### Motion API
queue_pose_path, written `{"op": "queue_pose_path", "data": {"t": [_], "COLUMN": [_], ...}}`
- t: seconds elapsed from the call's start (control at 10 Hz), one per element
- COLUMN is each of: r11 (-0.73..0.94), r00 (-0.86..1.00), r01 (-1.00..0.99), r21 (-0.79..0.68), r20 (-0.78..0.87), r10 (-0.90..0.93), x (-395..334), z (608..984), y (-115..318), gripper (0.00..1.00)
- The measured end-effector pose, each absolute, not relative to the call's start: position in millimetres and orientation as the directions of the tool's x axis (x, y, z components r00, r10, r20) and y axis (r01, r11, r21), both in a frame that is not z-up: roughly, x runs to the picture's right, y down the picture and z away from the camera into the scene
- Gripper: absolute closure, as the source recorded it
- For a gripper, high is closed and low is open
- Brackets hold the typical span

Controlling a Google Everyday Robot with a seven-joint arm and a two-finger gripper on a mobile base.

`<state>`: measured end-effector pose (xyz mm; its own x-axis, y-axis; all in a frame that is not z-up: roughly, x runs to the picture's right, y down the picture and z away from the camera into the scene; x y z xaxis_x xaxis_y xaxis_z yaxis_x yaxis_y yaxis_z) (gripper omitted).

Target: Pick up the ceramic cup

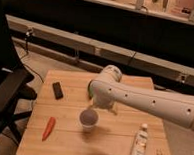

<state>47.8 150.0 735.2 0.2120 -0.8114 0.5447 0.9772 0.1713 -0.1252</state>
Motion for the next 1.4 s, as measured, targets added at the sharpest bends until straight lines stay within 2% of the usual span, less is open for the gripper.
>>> {"op": "queue_pose_path", "data": {"t": [1.4], "r11": [0.123], "r00": [0.152], "r01": [0.988], "r21": [-0.089], "r20": [0.548], "r10": [-0.822], "x": [32], "z": [759], "y": [166], "gripper": [0.20]}}
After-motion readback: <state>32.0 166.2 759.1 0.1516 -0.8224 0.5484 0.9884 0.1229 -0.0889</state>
